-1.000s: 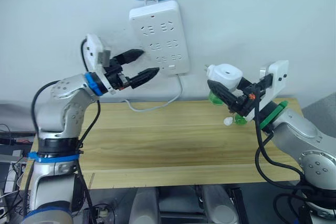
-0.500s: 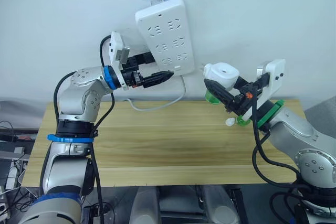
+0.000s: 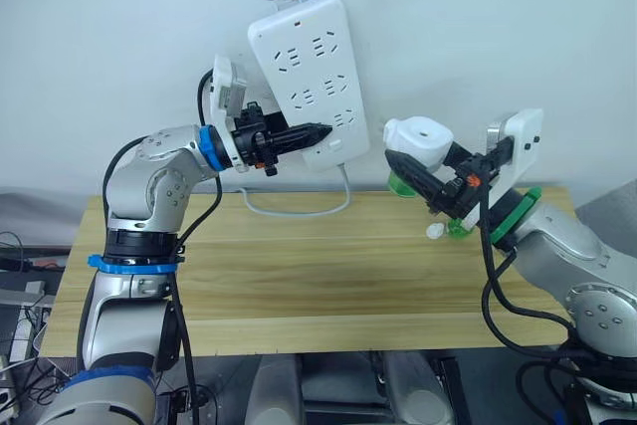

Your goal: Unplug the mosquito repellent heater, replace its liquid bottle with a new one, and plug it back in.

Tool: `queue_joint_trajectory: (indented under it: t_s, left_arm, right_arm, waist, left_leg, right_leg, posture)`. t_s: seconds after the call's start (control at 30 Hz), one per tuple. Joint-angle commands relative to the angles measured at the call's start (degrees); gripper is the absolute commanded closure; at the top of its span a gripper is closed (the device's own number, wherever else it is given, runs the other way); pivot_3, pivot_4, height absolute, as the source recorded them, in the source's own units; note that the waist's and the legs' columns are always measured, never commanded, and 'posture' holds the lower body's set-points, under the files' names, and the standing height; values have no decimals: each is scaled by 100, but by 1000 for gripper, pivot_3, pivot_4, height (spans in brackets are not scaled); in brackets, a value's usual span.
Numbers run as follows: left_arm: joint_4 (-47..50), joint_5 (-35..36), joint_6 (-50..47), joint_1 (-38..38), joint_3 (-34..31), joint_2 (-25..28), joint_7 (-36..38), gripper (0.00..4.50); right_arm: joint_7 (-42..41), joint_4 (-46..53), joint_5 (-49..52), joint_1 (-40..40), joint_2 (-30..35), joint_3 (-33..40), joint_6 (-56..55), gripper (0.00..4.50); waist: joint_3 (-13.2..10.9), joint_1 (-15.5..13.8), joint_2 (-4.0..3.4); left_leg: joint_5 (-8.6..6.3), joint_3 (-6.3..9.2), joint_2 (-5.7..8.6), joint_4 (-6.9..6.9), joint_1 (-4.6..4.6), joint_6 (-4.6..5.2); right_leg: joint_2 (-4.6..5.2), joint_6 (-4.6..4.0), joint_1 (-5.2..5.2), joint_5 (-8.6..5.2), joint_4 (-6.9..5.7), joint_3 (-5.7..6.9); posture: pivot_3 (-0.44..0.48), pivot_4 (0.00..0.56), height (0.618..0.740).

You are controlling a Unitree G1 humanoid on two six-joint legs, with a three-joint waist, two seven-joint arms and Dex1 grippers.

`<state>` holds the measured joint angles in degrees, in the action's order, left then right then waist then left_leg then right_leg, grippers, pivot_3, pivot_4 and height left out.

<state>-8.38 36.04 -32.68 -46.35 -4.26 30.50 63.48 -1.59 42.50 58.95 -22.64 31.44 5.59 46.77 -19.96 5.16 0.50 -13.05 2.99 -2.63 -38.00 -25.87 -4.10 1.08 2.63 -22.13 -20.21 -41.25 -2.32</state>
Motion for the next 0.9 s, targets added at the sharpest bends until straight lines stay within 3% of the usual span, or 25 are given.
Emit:
queue_joint_trajectory:
  t_s: [0.03, 0.37, 0.9]
  left_arm:
    - [56, 84, -43, -60, -201, 5, -134, 3161]
    - [152, 66, -39, -21, -175, -19, -147, 3161]
    - [338, -7, 111, -22, -104, -125, -233, 3161]
  right_arm:
    - [1, 401, 198, -290, 5, -113, 43, 1457]
    - [372, 149, -346, -921, -509, -774, 234, 1457]
    - [548, 82, -576, -1115, -728, -840, 643, 1457]
  waist:
    - [0, 0, 0]
    - [1, 7, 2]
    - [1, 13, 2]
  left_leg:
    - [0, 1, -1, -4, 1, 0]
    - [3, 1, 0, -14, 2, -3]
    - [3, 0, 0, -14, 2, -4]
  right_leg:
    - [-1, 0, 0, 0, -3, 0]
    - [0, 0, -4, 0, -21, -2]
    - [0, 0, -7, 0, -24, -3]
  posture:
    - [-156, 301, 740]
    - [-152, 294, 740]
    - [-159, 296, 740]
